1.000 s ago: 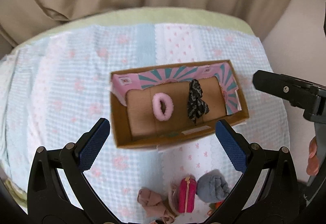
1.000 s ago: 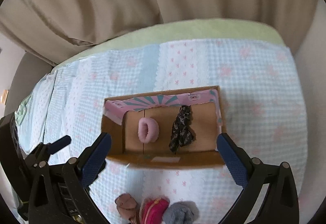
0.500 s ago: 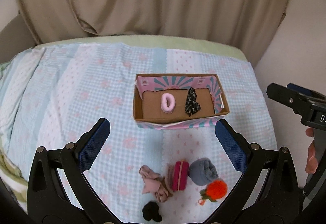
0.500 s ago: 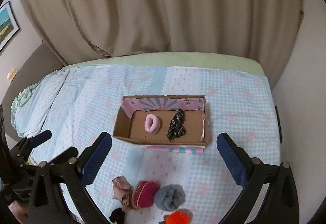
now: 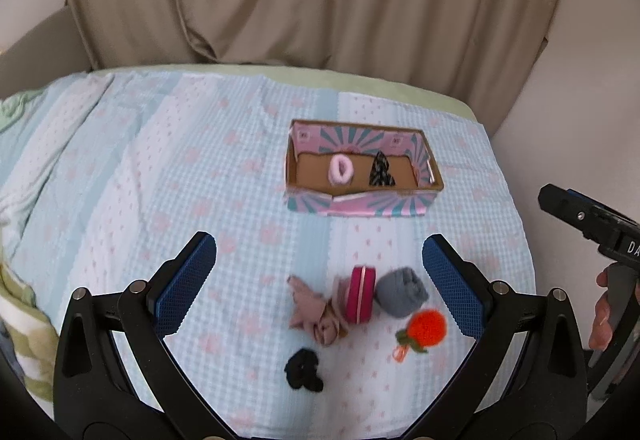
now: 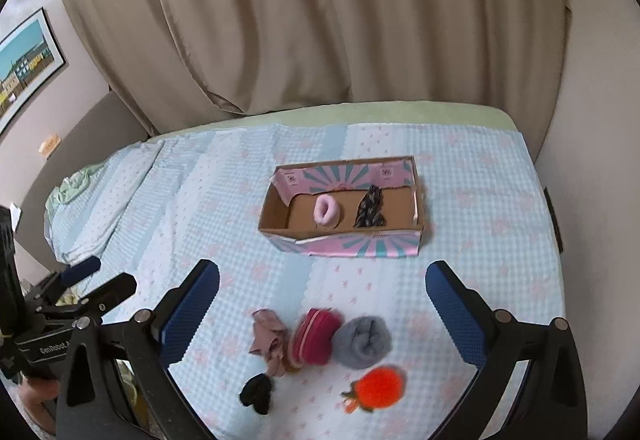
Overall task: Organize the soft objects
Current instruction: 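Withdraw both tools from the box back toward the remaining items, then grasp the beige cloth with left tool while right tool grasps grey fuzzy sock, then carry the beige cloth and grey sock into the box and release both, then withdraw both tools from the box toward the remaining items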
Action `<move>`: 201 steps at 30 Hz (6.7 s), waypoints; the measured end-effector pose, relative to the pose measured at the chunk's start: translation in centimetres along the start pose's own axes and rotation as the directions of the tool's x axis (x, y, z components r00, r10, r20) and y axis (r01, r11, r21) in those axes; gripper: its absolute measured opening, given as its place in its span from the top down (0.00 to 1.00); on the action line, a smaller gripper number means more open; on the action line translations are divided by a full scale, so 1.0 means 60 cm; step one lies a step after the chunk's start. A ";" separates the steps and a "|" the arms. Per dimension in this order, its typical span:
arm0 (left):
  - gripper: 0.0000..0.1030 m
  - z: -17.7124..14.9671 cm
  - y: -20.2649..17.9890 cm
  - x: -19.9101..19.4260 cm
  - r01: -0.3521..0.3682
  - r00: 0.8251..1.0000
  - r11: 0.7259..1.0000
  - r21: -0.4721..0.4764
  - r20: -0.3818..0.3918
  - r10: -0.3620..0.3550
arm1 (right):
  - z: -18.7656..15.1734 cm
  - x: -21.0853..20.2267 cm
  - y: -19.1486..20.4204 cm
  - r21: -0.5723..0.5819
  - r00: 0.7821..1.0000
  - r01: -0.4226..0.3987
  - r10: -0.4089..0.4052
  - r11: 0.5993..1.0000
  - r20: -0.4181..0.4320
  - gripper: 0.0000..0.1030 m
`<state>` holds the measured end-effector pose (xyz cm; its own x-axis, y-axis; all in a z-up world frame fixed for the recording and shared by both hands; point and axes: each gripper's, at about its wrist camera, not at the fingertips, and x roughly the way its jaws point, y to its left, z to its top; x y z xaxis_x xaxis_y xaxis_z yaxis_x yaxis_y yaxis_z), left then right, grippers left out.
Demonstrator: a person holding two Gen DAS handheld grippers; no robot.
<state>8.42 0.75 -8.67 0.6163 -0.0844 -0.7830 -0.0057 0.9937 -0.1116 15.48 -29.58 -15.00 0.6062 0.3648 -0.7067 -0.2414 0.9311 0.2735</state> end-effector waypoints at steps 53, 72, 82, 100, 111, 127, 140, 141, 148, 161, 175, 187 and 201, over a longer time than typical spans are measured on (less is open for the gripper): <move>0.75 -0.303 0.091 0.487 0.166 0.915 0.934 -0.316 -0.303 -0.265 | -0.285 0.420 -0.119 0.141 0.970 0.125 -0.092 0.982 -0.223 0.42; 0.79 -0.250 0.110 0.388 0.171 0.939 0.937 -0.303 -0.239 -0.249 | -0.244 0.334 -0.088 0.146 0.975 0.168 -0.142 0.975 -0.173 0.57; 0.79 -0.154 0.082 0.213 0.175 0.967 0.966 -0.188 -0.151 -0.205 | -0.164 0.161 -0.027 0.160 0.980 0.193 -0.183 0.968 -0.076 0.57; 0.79 0.077 0.009 0.077 0.199 0.980 0.976 -0.089 -0.007 -0.200 | 0.040 0.006 -0.009 0.104 0.980 0.187 -0.193 0.977 0.045 0.57; 0.79 0.204 -0.074 0.195 0.202 0.977 0.979 -0.039 -0.065 -0.204 | 0.150 0.104 -0.064 0.035 0.989 0.146 -0.146 0.989 -0.009 0.57; 0.79 0.229 -0.131 0.531 0.229 0.921 0.971 0.064 -0.338 -0.195 | 0.219 0.392 -0.130 -0.025 0.948 0.186 -0.186 0.982 -0.258 0.57; 0.35 0.181 -0.144 0.680 0.264 0.875 0.953 0.151 -0.453 -0.171 | 0.205 0.545 -0.184 0.057 0.914 0.179 -0.144 0.982 -0.378 0.45; 0.14 0.184 -0.147 0.681 0.271 0.872 0.949 0.162 -0.458 -0.171 | 0.207 0.549 -0.185 0.071 0.919 0.156 -0.118 0.985 -0.376 0.41; 0.00 0.187 -0.110 0.677 0.232 0.880 0.961 0.152 -0.454 -0.141 | 0.207 0.553 -0.189 0.096 0.933 0.131 -0.089 0.987 -0.349 0.00; 0.00 0.194 -0.090 0.612 0.213 0.893 0.966 0.147 -0.430 -0.131 | 0.212 0.478 -0.165 0.063 0.948 0.136 -0.111 0.989 -0.297 0.00; 0.00 0.233 -0.065 0.384 0.171 0.955 0.974 0.148 -0.266 -0.128 | 0.228 0.276 -0.085 0.033 0.981 0.112 -0.105 0.993 -0.161 0.00; 0.00 0.174 -0.021 0.167 0.159 0.983 0.981 0.111 -0.115 -0.146 | 0.150 0.097 -0.016 0.000 0.980 0.191 -0.190 0.982 -0.059 0.00; 0.00 0.030 0.035 0.038 0.103 0.994 0.995 0.015 -0.034 -0.102 | 0.013 0.008 0.024 0.008 0.991 0.136 -0.136 0.991 0.005 0.00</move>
<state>11.26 2.77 -9.57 0.5863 -0.1882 -0.7879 0.0693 0.9807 -0.1827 16.04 -28.05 -14.45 0.6375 0.2350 -0.7337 -0.1511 0.9720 0.1800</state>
